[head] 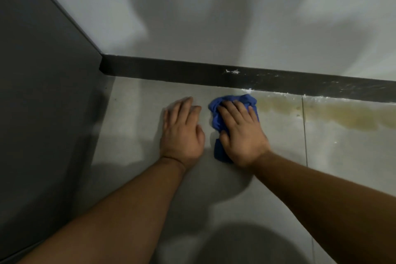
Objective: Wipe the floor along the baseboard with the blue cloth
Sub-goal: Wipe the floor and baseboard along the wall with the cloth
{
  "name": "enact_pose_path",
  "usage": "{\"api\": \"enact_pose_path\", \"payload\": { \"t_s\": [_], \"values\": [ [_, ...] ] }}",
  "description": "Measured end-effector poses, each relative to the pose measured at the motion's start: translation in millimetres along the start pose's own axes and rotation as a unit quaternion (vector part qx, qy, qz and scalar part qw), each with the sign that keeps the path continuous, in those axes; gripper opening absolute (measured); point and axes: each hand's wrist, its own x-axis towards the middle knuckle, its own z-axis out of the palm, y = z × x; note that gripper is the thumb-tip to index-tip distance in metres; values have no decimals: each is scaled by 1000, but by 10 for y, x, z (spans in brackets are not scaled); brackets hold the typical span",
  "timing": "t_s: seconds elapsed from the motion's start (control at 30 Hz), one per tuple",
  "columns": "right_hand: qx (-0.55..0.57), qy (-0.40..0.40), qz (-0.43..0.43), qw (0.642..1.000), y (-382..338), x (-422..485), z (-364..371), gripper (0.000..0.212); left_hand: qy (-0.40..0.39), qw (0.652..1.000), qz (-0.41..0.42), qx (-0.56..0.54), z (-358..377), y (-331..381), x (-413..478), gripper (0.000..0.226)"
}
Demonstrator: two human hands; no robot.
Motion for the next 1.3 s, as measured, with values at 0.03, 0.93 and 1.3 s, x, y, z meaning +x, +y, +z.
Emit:
{"api": "enact_pose_path", "payload": {
  "t_s": [0.03, 0.93, 1.3],
  "values": [
    [0, -4, -35, 999, 64, -61, -4, 67, -8, 1000, 5, 1, 27, 33, 26, 55],
    [-25, 49, 83, 995, 219, 157, -153, 66, -3, 1000, -2, 28, 126, 59, 19, 56],
    [-42, 110, 129, 985, 376, 82, -194, 62, 3, 999, 1, 34, 125, 65, 29, 56]
  ]
}}
